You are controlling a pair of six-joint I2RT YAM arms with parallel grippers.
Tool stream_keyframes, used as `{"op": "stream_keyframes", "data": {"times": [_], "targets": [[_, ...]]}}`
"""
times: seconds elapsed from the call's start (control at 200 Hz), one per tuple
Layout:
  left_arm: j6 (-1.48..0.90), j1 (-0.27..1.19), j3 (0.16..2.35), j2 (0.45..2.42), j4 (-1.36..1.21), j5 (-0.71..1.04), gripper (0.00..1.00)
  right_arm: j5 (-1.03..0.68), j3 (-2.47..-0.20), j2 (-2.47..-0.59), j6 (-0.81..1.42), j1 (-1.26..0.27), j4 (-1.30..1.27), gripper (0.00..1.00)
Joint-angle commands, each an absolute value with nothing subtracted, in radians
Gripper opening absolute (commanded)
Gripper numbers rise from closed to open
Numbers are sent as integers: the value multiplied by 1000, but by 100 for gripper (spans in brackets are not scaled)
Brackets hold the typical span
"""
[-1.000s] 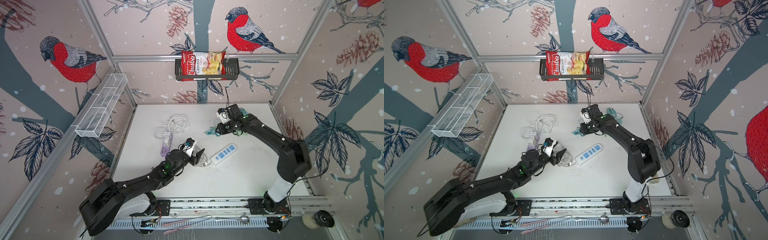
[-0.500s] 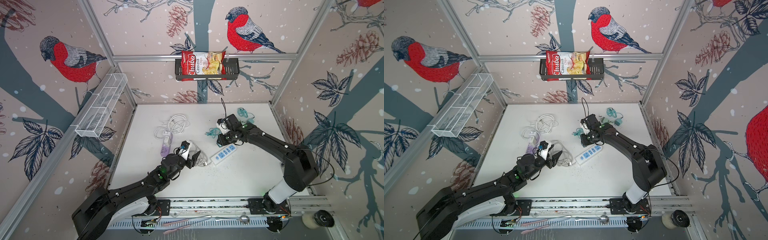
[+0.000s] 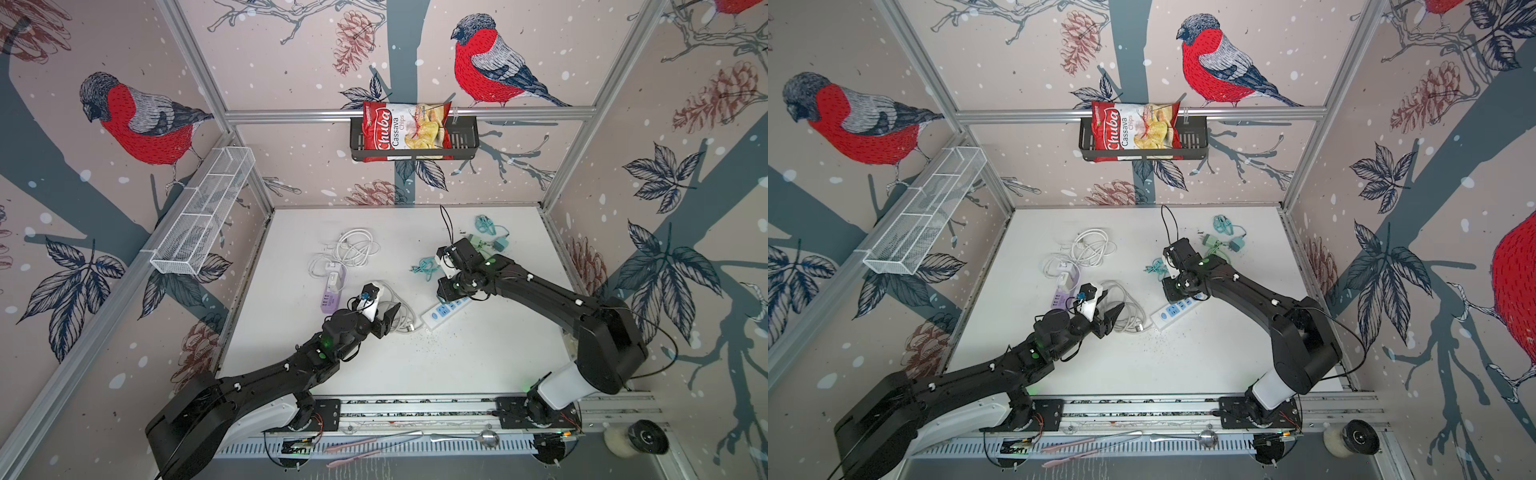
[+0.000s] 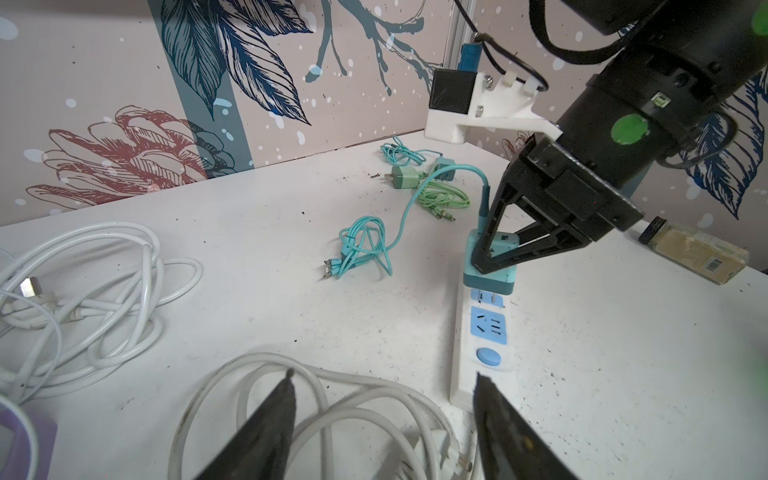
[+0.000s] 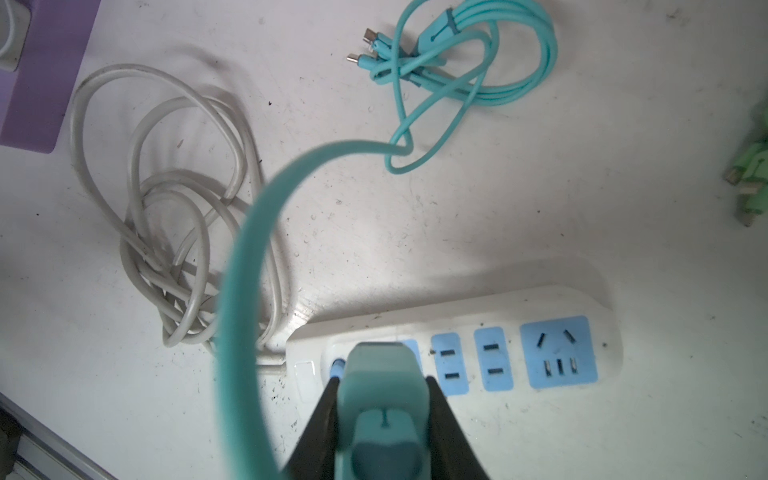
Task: Insert the plug
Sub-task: 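Carry the teal charger above the white strip socket with right gripper while left withdraws, then lower the teal charger prongs into the white strip socket with the right gripper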
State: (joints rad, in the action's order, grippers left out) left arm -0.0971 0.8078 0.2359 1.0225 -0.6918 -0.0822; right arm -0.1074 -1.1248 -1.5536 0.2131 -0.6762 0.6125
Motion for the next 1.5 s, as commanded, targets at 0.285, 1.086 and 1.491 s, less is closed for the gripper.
{"op": "stream_keyframes", "data": {"times": [0.285,1.086,1.491], "targets": [[-97,806,230,1040,-756,-76,66,-78,-1067,-1496,269,-695,627,0],[-91,807,226,1042,-752,-80,66,18,-1045,-1480,291,-696,568,0],[-89,807,229,1054,-750,-84,65,73,-1034,-1464,290,-692,543,0]]}}
